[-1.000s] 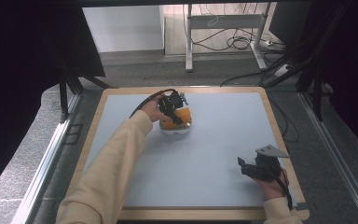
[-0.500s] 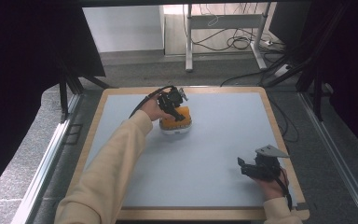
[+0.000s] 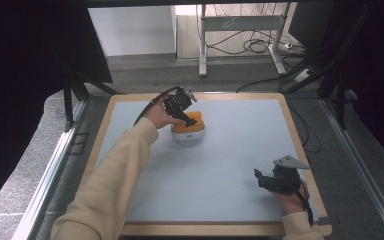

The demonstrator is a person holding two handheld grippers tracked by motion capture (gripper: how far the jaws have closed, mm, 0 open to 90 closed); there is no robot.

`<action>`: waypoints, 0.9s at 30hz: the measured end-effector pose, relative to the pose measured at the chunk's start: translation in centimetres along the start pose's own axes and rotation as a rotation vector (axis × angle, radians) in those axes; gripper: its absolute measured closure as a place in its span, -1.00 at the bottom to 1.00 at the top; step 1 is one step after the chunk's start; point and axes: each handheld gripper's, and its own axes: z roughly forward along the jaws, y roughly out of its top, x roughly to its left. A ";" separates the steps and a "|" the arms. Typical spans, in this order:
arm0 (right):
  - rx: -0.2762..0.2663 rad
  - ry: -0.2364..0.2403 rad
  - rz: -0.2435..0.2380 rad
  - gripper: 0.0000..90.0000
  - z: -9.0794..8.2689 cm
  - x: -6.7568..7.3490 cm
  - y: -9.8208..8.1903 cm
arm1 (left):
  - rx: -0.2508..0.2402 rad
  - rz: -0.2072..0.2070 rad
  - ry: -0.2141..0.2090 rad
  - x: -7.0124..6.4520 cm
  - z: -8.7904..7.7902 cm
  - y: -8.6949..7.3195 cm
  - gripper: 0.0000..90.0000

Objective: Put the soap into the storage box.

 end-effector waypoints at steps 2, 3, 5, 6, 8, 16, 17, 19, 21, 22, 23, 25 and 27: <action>0.000 0.000 0.001 -0.60 0.0 0.0 0.0 | -0.008 -0.016 -0.016 -0.1 -0.4 0.0 -0.38; 0.000 0.000 0.002 -0.60 0.0 0.0 0.0 | -0.010 -0.029 -0.024 -0.2 -0.6 -0.1 -0.38; -0.001 0.000 0.000 -0.60 0.0 0.0 0.0 | -0.021 -0.049 -0.027 -0.4 -0.9 -0.3 -0.38; -0.002 -0.001 -0.001 -0.60 0.0 0.0 0.0 | -0.024 -0.055 -0.032 -0.6 -1.2 -0.4 -0.38; -0.001 -0.001 -0.001 -0.60 0.0 0.0 0.0 | -0.036 -0.068 -0.041 -0.9 -1.6 -0.8 -0.38; -0.002 0.001 -0.002 -0.60 0.0 0.2 0.0 | -0.045 -0.091 -0.035 -2.7 -2.7 -3.3 -0.39; -0.003 0.002 -0.003 -0.60 0.0 0.2 0.0 | -0.048 -0.095 -0.037 -3.0 -2.8 -3.7 -0.39; -0.004 0.003 -0.002 -0.60 0.0 0.2 0.0 | -0.059 -0.105 -0.042 -3.5 -3.2 -4.5 -0.40; -0.007 0.002 -0.003 -0.60 0.0 0.3 0.0 | -0.067 -0.109 -0.034 -4.1 -3.5 -5.5 -0.40; -0.006 0.003 -0.002 -0.60 -0.1 0.3 0.0 | -0.068 -0.109 -0.022 -4.4 -3.7 -6.0 -0.40; -0.005 0.003 -0.003 -0.60 -0.1 0.3 0.1 | -0.071 -0.111 -0.016 -4.8 -3.9 -6.5 -0.40; -0.006 0.006 -0.004 -0.60 -0.1 0.4 0.1 | -0.084 -0.120 -0.019 -5.5 -4.4 -7.6 -0.40; -0.007 0.006 -0.004 -0.60 -0.1 0.4 0.1 | -0.106 -0.142 -0.022 -6.1 -4.7 -8.7 -0.40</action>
